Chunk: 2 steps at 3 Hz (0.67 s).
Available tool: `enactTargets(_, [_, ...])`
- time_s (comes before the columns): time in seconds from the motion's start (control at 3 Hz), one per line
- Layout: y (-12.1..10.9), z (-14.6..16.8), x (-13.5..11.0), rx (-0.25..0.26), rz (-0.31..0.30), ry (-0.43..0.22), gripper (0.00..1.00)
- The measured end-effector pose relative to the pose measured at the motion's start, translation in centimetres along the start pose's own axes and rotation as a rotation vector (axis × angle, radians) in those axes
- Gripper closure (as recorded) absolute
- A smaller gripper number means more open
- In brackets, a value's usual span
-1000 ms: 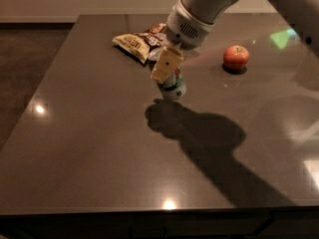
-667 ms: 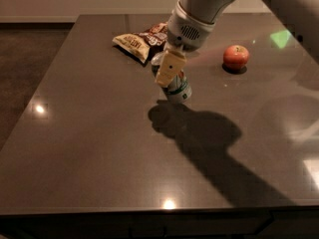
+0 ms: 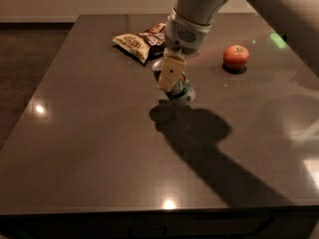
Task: Knock 7up can over
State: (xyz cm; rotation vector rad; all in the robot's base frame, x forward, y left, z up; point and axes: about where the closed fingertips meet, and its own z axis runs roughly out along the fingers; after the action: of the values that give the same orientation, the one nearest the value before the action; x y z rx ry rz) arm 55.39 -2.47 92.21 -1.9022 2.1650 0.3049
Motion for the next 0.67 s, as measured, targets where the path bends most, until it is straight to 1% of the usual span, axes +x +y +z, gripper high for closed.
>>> enactTargets(0.67, [0.04, 1.00, -0.04, -0.007, -0.013, 0.060, 1.00])
